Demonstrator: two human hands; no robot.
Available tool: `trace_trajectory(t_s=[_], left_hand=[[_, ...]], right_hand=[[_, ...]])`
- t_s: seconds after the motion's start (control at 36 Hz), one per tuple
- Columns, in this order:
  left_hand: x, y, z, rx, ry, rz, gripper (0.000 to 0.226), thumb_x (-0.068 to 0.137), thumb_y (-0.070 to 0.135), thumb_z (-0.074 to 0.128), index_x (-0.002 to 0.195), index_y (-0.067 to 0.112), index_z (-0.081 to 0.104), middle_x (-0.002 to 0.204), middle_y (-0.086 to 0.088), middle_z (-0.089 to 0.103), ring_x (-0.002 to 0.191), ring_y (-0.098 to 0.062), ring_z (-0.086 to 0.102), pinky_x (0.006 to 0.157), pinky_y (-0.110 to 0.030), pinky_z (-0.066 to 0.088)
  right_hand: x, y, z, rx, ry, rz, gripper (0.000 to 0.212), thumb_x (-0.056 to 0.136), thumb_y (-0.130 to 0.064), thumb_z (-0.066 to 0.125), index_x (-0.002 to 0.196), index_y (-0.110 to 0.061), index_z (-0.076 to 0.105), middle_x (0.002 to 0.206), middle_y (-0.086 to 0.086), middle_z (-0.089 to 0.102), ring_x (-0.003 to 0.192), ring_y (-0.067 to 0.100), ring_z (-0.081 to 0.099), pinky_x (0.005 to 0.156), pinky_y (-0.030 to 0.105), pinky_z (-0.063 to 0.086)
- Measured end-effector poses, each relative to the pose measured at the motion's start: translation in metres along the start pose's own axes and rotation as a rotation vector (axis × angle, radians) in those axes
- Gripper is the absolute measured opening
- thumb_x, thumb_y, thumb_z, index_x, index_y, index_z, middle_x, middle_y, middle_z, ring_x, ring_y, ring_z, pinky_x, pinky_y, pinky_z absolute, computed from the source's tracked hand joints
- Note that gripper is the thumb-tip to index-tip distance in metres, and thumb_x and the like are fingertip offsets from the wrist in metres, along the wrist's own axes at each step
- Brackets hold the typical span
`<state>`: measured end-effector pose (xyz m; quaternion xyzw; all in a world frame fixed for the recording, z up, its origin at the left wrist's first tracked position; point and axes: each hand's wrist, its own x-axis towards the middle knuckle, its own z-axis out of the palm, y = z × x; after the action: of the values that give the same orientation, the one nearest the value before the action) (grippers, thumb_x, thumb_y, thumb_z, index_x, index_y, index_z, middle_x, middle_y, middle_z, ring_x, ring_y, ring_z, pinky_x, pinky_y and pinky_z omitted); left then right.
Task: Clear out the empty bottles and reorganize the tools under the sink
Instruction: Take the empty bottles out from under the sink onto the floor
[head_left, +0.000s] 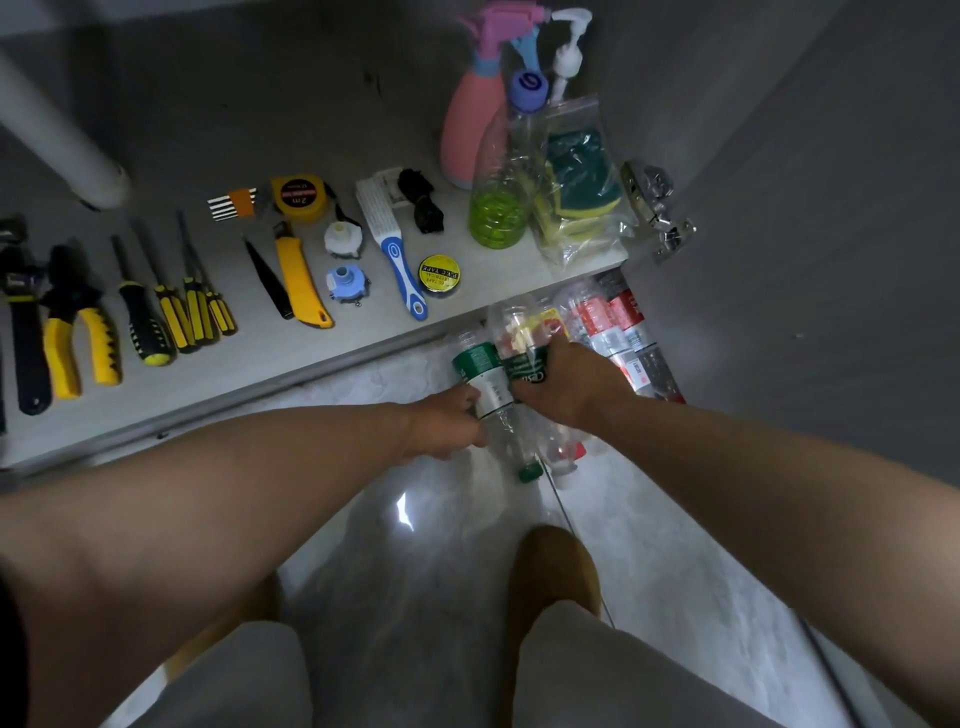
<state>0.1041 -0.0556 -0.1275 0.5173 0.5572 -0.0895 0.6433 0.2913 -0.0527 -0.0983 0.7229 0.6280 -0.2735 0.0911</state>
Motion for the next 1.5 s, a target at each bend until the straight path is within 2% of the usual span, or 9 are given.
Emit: trace_trajectory(t_s=[0.22, 0.36, 0.56, 0.75, 0.83, 1.08, 1.19, 1.36, 1.5], left_hand=[[0.002, 0.0, -0.002, 0.024, -0.01, 0.002, 0.045, 0.091, 0.02, 0.067, 0.127, 0.029, 0.042, 0.131, 0.0, 0.05, 0.116, -0.02, 0.055, 0.102, -0.042, 0.053], [0.004, -0.001, -0.002, 0.006, 0.005, 0.039, 0.045, 0.091, 0.018, 0.066, 0.127, 0.032, 0.043, 0.111, 0.01, 0.056, 0.088, -0.005, 0.053, 0.081, -0.029, 0.055], [-0.002, 0.001, -0.003, 0.057, -0.016, 0.085, 0.043, 0.091, 0.021, 0.066, 0.122, 0.036, 0.039, 0.125, 0.006, 0.054, 0.091, -0.003, 0.054, 0.07, -0.02, 0.051], [-0.002, 0.001, -0.004, 0.206, 0.007, 0.093, 0.057, 0.093, 0.015, 0.062, 0.145, 0.018, 0.038, 0.122, 0.002, 0.05, 0.107, -0.012, 0.049, 0.091, -0.027, 0.048], [-0.004, 0.001, -0.004, 0.285, 0.026, 0.097, 0.06, 0.094, 0.017, 0.06, 0.148, 0.015, 0.034, 0.141, -0.009, 0.052, 0.116, -0.016, 0.051, 0.103, -0.032, 0.045], [-0.006, 0.0, -0.005, 0.352, 0.033, 0.122, 0.063, 0.095, 0.016, 0.06, 0.151, 0.013, 0.03, 0.145, -0.012, 0.051, 0.127, -0.025, 0.053, 0.106, -0.035, 0.046], [-0.007, -0.001, -0.007, 0.383, 0.037, 0.127, 0.057, 0.095, 0.015, 0.059, 0.147, 0.013, 0.035, 0.137, -0.013, 0.055, 0.118, -0.025, 0.057, 0.099, -0.036, 0.05], [-0.009, -0.008, -0.009, 0.419, 0.024, 0.149, 0.057, 0.095, 0.014, 0.058, 0.146, 0.014, 0.033, 0.123, -0.009, 0.058, 0.088, -0.013, 0.054, 0.061, -0.021, 0.039], [-0.008, -0.013, -0.012, 0.396, 0.051, 0.121, 0.065, 0.096, 0.016, 0.059, 0.15, 0.012, 0.024, 0.102, -0.002, 0.056, 0.086, -0.014, 0.058, 0.065, -0.028, 0.048]], right_hand=[[0.005, -0.014, 0.02, -0.02, 0.082, 0.06, 0.09, 0.086, -0.059, 0.066, 0.149, -0.012, 0.023, 0.115, 0.009, 0.067, 0.098, 0.03, 0.068, 0.073, 0.037, 0.054], [0.003, -0.009, 0.02, -0.062, 0.195, -0.034, 0.068, 0.091, -0.054, 0.063, 0.134, -0.015, 0.026, 0.121, 0.016, 0.061, 0.099, 0.036, 0.066, 0.072, 0.041, 0.054], [-0.004, -0.008, 0.018, -0.078, 0.178, -0.091, 0.063, 0.092, -0.054, 0.06, 0.131, -0.014, 0.03, 0.132, 0.017, 0.049, 0.112, 0.037, 0.057, 0.081, 0.05, 0.056], [-0.008, -0.008, 0.016, -0.087, 0.216, -0.125, 0.061, 0.092, -0.055, 0.059, 0.129, -0.014, 0.034, 0.13, 0.015, 0.049, 0.113, 0.033, 0.054, 0.077, 0.045, 0.054], [-0.008, -0.008, 0.016, -0.094, 0.214, -0.132, 0.06, 0.092, -0.055, 0.059, 0.128, -0.015, 0.034, 0.131, 0.013, 0.048, 0.113, 0.032, 0.053, 0.074, 0.042, 0.051], [-0.011, -0.006, 0.012, -0.101, 0.211, -0.13, 0.067, 0.088, -0.055, 0.064, 0.131, -0.016, 0.03, 0.13, 0.012, 0.049, 0.109, 0.03, 0.055, 0.071, 0.04, 0.053], [-0.013, -0.006, 0.009, -0.093, 0.184, -0.123, 0.076, 0.088, -0.056, 0.065, 0.139, -0.014, 0.027, 0.137, 0.013, 0.047, 0.115, 0.031, 0.054, 0.081, 0.045, 0.057], [-0.017, -0.007, 0.012, -0.094, 0.131, -0.109, 0.085, 0.087, -0.05, 0.07, 0.145, -0.012, 0.021, 0.141, 0.014, 0.047, 0.114, 0.033, 0.058, 0.083, 0.045, 0.057], [-0.02, -0.008, 0.016, -0.081, 0.11, -0.109, 0.098, 0.084, -0.054, 0.072, 0.152, -0.014, 0.013, 0.148, 0.013, 0.044, 0.112, 0.031, 0.063, 0.084, 0.045, 0.059]])
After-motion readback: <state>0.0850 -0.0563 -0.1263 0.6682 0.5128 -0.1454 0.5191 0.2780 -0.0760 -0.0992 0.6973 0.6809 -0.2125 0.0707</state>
